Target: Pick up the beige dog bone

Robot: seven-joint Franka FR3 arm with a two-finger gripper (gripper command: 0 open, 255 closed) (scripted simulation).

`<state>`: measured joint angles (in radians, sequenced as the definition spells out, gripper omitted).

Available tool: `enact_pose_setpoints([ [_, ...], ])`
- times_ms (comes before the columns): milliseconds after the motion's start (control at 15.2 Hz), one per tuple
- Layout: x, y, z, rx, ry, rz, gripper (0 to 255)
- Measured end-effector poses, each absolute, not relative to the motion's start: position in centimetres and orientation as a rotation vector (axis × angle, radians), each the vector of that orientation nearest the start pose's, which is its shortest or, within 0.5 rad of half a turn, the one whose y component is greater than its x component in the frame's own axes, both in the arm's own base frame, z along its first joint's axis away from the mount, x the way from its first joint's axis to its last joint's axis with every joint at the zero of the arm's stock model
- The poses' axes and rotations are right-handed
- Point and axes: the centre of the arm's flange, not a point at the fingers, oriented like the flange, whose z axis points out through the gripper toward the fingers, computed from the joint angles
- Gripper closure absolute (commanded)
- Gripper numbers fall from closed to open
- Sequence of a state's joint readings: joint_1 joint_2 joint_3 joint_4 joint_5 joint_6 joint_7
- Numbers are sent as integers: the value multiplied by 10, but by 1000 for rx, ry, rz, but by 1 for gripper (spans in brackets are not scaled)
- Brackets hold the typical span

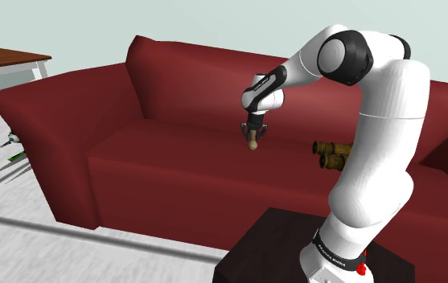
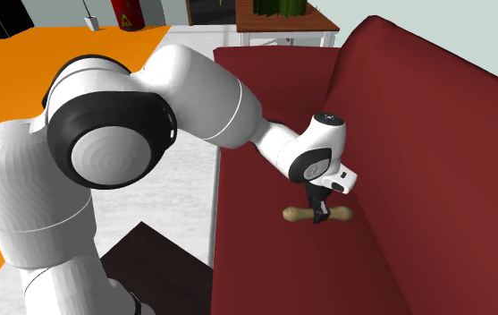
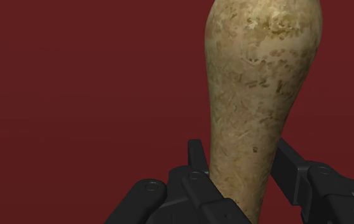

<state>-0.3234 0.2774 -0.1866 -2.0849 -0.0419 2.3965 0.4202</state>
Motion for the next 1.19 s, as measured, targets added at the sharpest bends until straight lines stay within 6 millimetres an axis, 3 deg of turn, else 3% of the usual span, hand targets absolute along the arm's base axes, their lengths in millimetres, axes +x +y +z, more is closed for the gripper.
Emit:
enact_pose_setpoints([
  [528, 513, -284, 300, -2907, 1390, -56, 255],
  [1188, 513, -284, 350, -2907, 1390, -56, 255],
])
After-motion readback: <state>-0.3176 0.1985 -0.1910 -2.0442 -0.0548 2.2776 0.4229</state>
